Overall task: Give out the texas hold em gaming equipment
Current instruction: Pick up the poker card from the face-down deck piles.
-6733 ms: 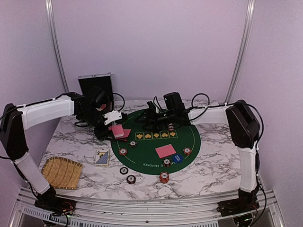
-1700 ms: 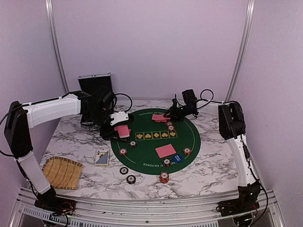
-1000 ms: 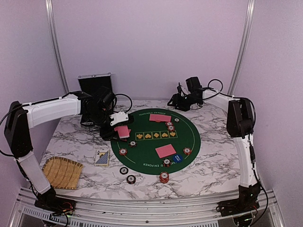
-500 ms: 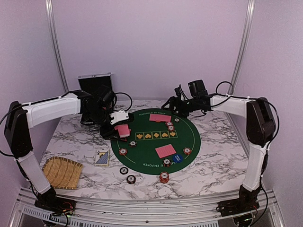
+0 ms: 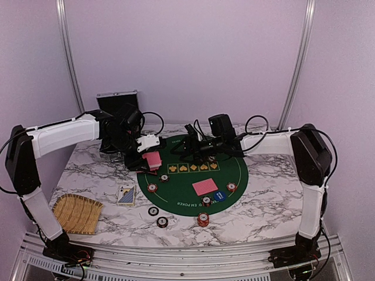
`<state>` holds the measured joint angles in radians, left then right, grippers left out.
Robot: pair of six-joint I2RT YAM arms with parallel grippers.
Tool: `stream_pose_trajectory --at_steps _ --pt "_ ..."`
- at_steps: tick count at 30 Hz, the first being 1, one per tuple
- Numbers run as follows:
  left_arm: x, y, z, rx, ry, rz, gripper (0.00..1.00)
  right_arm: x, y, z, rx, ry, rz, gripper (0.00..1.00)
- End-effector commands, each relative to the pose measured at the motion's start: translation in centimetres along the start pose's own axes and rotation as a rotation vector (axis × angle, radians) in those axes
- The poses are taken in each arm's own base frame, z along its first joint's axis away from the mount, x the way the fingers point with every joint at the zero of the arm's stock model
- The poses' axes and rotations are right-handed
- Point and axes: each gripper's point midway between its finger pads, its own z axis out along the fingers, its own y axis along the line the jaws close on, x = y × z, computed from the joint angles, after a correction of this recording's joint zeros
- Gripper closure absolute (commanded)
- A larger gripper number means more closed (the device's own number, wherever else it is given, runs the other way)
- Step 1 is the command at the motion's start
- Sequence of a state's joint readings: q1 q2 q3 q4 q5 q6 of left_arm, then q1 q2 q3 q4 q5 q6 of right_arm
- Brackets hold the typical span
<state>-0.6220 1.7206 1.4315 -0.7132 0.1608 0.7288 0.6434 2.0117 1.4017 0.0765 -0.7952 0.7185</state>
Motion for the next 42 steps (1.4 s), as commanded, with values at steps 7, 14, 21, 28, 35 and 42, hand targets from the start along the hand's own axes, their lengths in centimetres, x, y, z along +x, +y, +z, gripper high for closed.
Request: stream_pose_trajectory --at_steps 7,14,21,28,35,42 --pt "-1.2 0.1 -0.6 0.012 -0.033 -0.005 1.0 0.2 2.8 3.6 -0.154 0.038 0.0 0.15" --pt "-1.1 0.0 -0.4 0.017 -0.029 -0.004 1.0 0.4 3.5 4.8 -0.191 0.048 0.002 0.15" --pt "-1.0 0.0 -0.3 0.02 -0.027 -0.006 1.0 0.5 3.7 5.6 -0.221 0.06 0.014 0.15" --pt "-1.3 0.0 -0.4 0.021 -0.035 -0.008 1.0 0.6 3.9 7.4 -0.239 0.084 0.015 0.16" --pt "-1.2 -0.2 -0.3 0.029 -0.034 -0.01 1.0 0.9 4.0 9.2 -0.256 0.112 0.016 0.16" --pt "-1.2 -0.3 -0.3 0.031 -0.035 -0.011 1.0 0.7 3.3 10.3 -0.248 0.122 0.029 0.17"
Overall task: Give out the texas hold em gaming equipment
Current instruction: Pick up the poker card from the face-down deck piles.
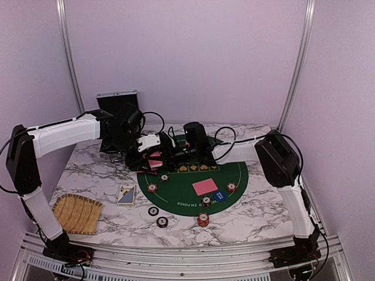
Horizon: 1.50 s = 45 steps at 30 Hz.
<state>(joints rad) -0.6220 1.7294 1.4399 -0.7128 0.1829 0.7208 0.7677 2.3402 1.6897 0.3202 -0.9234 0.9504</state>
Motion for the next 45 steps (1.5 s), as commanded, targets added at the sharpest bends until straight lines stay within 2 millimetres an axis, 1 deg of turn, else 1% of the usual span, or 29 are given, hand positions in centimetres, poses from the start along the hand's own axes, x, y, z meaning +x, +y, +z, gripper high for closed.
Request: stream_pose_trajectory --at_steps 1,4,9,13,16,28,35,42,45 --pt "-0.8 -0.2 -0.4 0.014 -0.02 -0.003 1.0 -0.5 0.3 0.8 -0.008 0.01 -0.009 0.18" --pt "-0.8 -0.3 -0.5 0.015 -0.021 -0.003 1.0 -0.5 -0.5 0.4 0.021 0.008 -0.001 0.23" --pt "-0.7 -0.3 -0.6 0.014 -0.021 0.0 1.0 -0.2 -2.0 -0.9 0.079 0.006 0.011 0.28" --pt "-0.7 -0.4 -0.6 0.016 -0.023 0.0 1.0 -0.1 -2.9 -2.1 0.114 -0.004 0.023 0.3" --pt "-0.7 -0.4 -0.7 0.016 -0.024 0.001 1.0 0.0 -3.0 -2.9 0.128 -0.013 0.028 0.33" --pt "-0.3 -0.4 -0.5 0.011 -0.011 0.004 1.0 -0.4 -1.0 -4.4 0.135 -0.029 -0.018 0.56" --pt "-0.3 -0.3 -0.5 0.008 -0.009 0.005 1.0 -0.5 -0.7 -5.6 0.165 -0.034 -0.029 0.7" --pt "-0.3 -0.3 -0.4 0.006 -0.006 0.008 1.0 -0.5 -0.2 -6.7 0.168 -0.041 -0.028 0.89" --pt "-0.2 -0.3 -0.4 0.007 -0.002 0.009 1.0 -0.6 0.1 -7.3 0.169 -0.05 -0.025 0.94"
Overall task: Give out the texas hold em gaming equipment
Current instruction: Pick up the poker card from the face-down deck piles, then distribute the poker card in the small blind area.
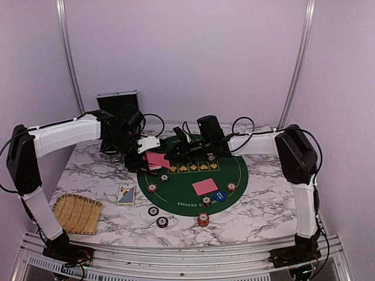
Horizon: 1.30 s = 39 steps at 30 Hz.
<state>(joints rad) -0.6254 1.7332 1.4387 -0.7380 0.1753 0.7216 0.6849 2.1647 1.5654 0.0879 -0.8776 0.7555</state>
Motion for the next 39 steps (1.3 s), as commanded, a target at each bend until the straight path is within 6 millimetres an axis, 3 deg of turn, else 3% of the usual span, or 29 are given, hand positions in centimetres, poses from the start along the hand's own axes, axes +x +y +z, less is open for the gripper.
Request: stream_pose_trajectory --at_steps 1,9,12,17,23,28,39 --pt "-0.8 0.2 -0.6 -0.009 -0.029 0.011 1.0 -0.2 0.5 -1.6 0.021 -0.019 0.009 0.95" --pt "-0.7 0.1 -0.5 -0.009 -0.026 0.012 1.0 -0.4 2.1 -4.6 -0.097 -0.067 0.064 1.0" --pt "-0.5 0.1 -0.5 -0.01 -0.022 0.014 1.0 -0.2 1.8 -6.0 -0.083 -0.074 0.07 1.0" --pt "-0.4 0.0 -0.5 -0.012 -0.018 0.016 1.0 1.0 -0.7 -9.2 -0.013 -0.083 0.112 1.0" --pt "-0.5 -0.1 -0.6 -0.007 -0.025 0.016 1.0 4.4 -6.0 -12.2 0.141 -0.047 0.176 1.0" --pt "-0.4 -0.2 -0.6 -0.006 -0.024 0.018 1.0 6.7 -9.3 -13.4 0.26 -0.008 0.206 1.0" --pt "-0.2 -0.4 -0.4 0.004 -0.021 0.017 1.0 7.6 -12.8 -14.8 0.48 0.046 0.161 1.0"
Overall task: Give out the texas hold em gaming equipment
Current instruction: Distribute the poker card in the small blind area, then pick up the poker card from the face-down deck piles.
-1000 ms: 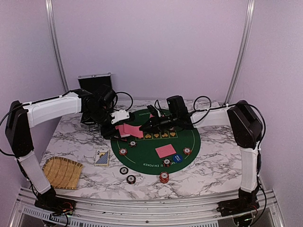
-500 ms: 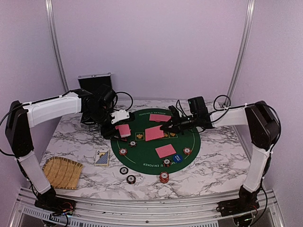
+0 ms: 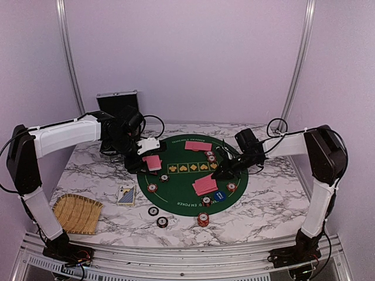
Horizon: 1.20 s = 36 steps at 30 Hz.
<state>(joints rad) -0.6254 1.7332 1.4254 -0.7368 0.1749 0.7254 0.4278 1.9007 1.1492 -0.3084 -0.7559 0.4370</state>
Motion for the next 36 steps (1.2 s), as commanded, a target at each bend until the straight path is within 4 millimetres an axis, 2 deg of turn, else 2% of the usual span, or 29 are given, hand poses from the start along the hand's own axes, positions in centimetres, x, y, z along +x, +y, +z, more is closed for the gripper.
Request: stream_pose_trajectory --at_steps 1,8,11,14,17,21,25,29,32,36 --pt "-0.6 -0.1 -0.7 -0.003 -0.03 0.016 1.0 -0.7 -1.5 -0.5 0.113 -0.002 -0.052 1.0" --pt "-0.6 -0.2 -0.7 0.001 -0.033 0.016 1.0 -0.8 -2.8 -0.8 0.199 0.0 -0.07 1.0" --pt "-0.6 -0.2 -0.8 0.0 -0.033 0.014 1.0 -0.8 -3.2 -1.1 0.232 0.002 -0.079 0.94" --pt "-0.6 -0.3 -0.8 0.003 -0.033 0.014 1.0 -0.9 -3.3 -1.4 0.256 -0.002 -0.086 0.86" --pt "-0.6 -0.3 -0.8 0.005 -0.032 0.014 1.0 -1.2 -3.0 -1.8 0.262 -0.009 -0.092 0.66" --pt "-0.7 -0.3 -0.8 0.003 -0.035 0.014 1.0 -2.2 -1.9 -3.0 0.273 -0.051 -0.112 0.5" --pt "-0.8 -0.3 -0.9 0.007 -0.04 0.011 1.0 -3.6 1.1 -4.1 0.206 -0.116 -0.118 0.39" --pt "-0.9 -0.3 -0.8 0.008 -0.041 0.008 1.0 -4.9 6.6 -3.8 -0.002 -0.203 -0.137 0.28" --pt "-1.0 -0.2 -0.8 0.008 -0.043 0.002 1.0 -5.0 10.6 -2.1 -0.143 -0.205 -0.143 0.23" --pt "-1.1 -0.1 -0.9 0.008 -0.047 -0.004 1.0 -4.6 15.1 1.3 -0.283 -0.143 -0.165 0.2"
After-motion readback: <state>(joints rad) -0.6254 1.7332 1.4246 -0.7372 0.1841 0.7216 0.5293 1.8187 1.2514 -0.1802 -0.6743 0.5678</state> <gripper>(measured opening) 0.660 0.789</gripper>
